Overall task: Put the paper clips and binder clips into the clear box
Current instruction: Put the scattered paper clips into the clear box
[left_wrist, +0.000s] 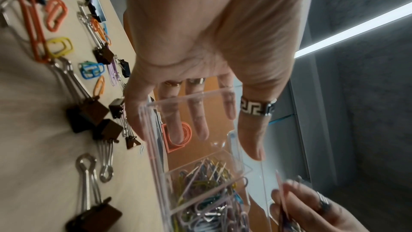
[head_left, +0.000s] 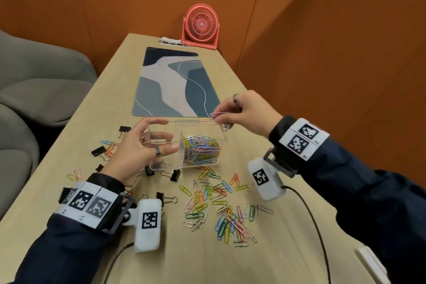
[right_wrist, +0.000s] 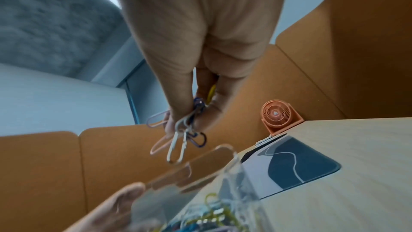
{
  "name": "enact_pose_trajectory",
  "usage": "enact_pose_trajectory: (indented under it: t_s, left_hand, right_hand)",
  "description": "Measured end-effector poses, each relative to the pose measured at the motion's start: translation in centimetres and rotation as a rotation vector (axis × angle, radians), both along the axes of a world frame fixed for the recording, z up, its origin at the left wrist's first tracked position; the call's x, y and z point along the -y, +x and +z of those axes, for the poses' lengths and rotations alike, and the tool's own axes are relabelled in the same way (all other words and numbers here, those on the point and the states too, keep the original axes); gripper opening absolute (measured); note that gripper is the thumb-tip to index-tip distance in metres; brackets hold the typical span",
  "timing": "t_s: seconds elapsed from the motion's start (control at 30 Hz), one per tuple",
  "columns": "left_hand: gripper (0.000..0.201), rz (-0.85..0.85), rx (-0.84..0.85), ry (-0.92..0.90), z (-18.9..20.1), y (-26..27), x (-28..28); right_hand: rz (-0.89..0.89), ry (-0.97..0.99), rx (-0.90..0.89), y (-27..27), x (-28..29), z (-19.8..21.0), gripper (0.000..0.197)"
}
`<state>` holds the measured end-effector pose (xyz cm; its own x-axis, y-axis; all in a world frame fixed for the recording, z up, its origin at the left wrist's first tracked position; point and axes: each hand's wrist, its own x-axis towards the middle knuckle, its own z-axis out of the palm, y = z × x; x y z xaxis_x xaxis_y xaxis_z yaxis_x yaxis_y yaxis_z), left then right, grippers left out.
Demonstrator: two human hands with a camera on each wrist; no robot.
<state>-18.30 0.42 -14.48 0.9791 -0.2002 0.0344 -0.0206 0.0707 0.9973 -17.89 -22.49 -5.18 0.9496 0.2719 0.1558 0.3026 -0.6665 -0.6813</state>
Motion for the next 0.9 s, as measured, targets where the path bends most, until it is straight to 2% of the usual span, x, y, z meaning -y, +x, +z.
enact_pose_trajectory:
  t_s: [0.23, 0.37, 0.5, 0.57, 0.73, 0.9]
  left_hand:
    - [0.058, -0.016, -0.023, -0.039, -0.1, 0.1, -0.1]
    - [0.057, -0.010, -0.024, -0.059, -0.1, 0.1, 0.0]
    - [0.057, -0.011, -0.021, -0.064, 0.0, 0.0, 0.1]
    - [0.057, -0.011, -0.018, -0.063, 0.1, 0.0, 0.1]
    - [0.057, -0.003, -0.005, -0.051, 0.0, 0.0, -0.1]
    - [0.057, -0.004, 0.008, -0.039, 0.1, 0.0, -0.1]
  right_hand:
    - [-0.030, -0.015, 0.084, 0.5, -2.3, -2.5, 0.017]
    - [-0.010, -0.147, 0.106, 0.0, -2.2, -3.1, 0.025]
    - [-0.020, -0.154, 0.141, -0.3, -1.7, -2.6, 0.019]
    - [0.010, -0.222, 0.164, -0.6, -1.7, -2.3, 0.018]
    - [0.117, -0.541, 0.146, -1.0, -1.3, -2.8, 0.029]
    - [0.108, -0.554, 0.182, -1.0, 0.2, -2.7, 0.027]
